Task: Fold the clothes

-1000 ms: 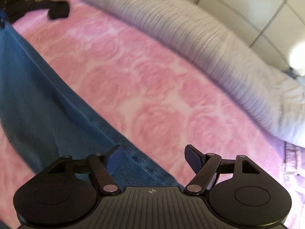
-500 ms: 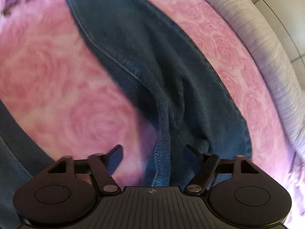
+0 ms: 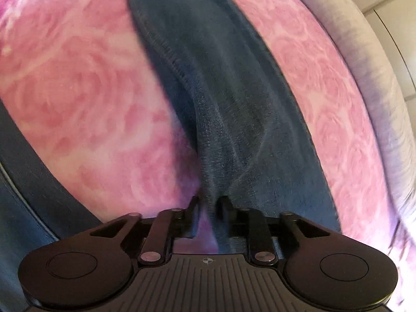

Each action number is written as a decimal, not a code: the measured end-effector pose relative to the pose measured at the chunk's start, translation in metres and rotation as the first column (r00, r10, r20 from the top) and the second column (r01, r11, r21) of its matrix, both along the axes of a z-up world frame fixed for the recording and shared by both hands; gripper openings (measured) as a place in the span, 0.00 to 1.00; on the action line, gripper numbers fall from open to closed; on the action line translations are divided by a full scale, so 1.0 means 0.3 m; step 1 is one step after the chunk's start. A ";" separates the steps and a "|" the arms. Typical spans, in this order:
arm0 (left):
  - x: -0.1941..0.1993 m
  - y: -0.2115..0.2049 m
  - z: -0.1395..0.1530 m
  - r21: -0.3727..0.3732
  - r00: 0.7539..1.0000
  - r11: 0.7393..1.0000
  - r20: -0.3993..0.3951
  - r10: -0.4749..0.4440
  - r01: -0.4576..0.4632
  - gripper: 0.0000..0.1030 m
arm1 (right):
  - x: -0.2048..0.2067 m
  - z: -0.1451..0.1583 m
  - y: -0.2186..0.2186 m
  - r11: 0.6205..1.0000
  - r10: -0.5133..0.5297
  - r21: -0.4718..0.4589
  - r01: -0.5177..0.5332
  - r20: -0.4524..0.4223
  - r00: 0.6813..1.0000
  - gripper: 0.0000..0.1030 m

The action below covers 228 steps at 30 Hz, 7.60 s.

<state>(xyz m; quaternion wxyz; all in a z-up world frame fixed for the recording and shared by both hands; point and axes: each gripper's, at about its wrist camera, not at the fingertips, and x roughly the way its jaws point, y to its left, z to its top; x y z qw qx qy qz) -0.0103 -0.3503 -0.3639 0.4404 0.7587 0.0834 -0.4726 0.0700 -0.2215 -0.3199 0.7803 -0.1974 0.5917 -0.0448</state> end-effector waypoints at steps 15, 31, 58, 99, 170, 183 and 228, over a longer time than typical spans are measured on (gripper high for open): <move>-0.148 -0.499 0.162 -0.096 0.870 0.942 -0.423 0.253 -0.321 0.43 | -0.452 0.151 -0.878 0.667 -0.740 0.321 0.672 0.186 0.646 0.64; -0.356 -0.903 0.015 0.043 0.865 0.985 -0.473 0.169 -0.169 0.06 | -0.627 0.045 -1.382 0.405 -0.868 0.651 0.642 0.053 0.494 0.17; -0.287 -0.165 0.259 -0.112 0.730 0.830 -0.548 0.407 -0.547 0.44 | -0.367 0.242 -0.971 0.752 -0.658 0.286 0.594 0.276 0.701 0.42; -0.454 0.131 0.320 0.037 0.846 0.929 -0.401 0.351 -0.368 0.14 | 0.006 0.176 0.065 0.957 0.035 0.280 -0.071 0.132 0.991 0.45; -1.498 -0.723 0.182 -0.115 0.609 0.981 -0.771 -0.187 0.156 0.42 | -1.017 0.068 -0.815 0.628 -0.761 0.408 0.663 0.140 0.634 0.55; -1.698 -0.903 0.028 -0.090 0.672 0.991 -0.728 -0.132 0.097 0.45 | -1.067 0.141 -0.907 0.633 -0.731 0.559 0.536 0.201 0.653 0.20; -0.914 -0.493 0.163 -0.117 0.828 0.942 -0.519 0.213 -0.315 0.40 | -0.969 0.154 -0.850 0.555 -0.790 0.687 0.470 0.258 0.555 0.46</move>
